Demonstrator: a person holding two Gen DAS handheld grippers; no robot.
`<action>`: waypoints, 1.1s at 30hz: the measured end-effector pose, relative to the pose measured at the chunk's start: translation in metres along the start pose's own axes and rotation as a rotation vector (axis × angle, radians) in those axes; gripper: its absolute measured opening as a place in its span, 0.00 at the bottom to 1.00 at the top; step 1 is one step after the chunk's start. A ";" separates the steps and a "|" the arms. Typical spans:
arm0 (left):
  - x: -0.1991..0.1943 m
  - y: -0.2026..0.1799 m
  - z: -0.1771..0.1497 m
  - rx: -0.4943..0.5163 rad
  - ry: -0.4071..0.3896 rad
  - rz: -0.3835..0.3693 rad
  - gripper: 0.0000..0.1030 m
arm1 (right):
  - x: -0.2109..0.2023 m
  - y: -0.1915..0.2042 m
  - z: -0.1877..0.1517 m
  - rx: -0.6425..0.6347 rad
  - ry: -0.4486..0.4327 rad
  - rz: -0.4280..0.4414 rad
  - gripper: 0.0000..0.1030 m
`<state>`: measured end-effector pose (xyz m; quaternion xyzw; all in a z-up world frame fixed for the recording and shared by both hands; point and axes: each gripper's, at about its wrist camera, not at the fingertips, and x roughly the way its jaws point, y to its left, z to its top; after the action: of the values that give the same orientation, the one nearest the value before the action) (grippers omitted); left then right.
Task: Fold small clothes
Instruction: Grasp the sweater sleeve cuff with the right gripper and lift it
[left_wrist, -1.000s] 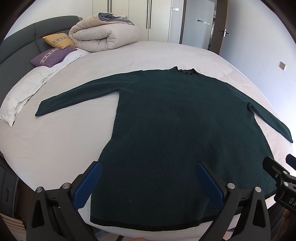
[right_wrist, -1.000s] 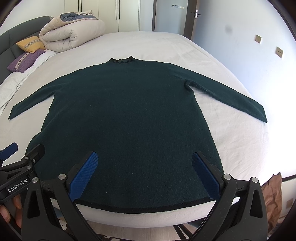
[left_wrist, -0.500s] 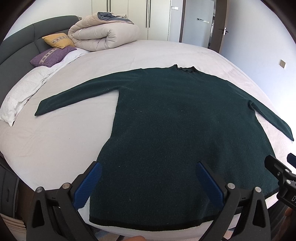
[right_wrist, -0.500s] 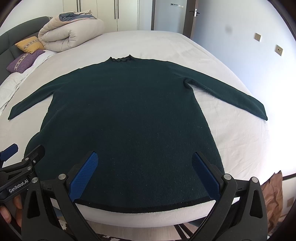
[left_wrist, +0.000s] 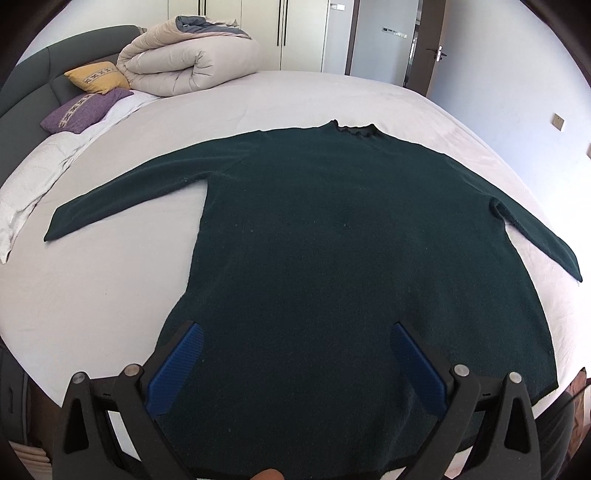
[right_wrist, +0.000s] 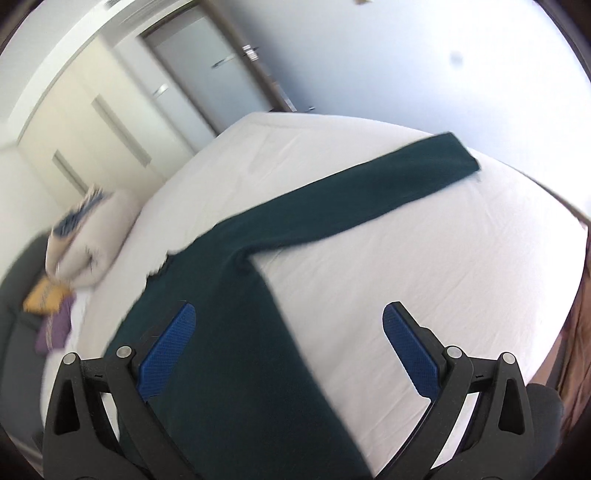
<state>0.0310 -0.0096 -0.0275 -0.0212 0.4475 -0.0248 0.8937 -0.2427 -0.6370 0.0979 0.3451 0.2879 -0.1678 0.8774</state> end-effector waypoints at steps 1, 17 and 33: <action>0.003 -0.003 0.005 0.002 0.000 -0.012 1.00 | 0.007 -0.027 0.016 0.095 -0.007 0.007 1.00; 0.068 -0.033 0.056 -0.012 0.045 -0.082 1.00 | 0.115 -0.172 0.112 0.633 -0.023 0.152 0.82; 0.105 -0.029 0.110 -0.061 0.030 -0.302 0.96 | 0.179 -0.074 0.162 0.410 -0.013 0.018 0.07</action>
<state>0.1811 -0.0437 -0.0438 -0.1149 0.4529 -0.1458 0.8721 -0.0769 -0.8198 0.0460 0.5179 0.2388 -0.2171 0.7922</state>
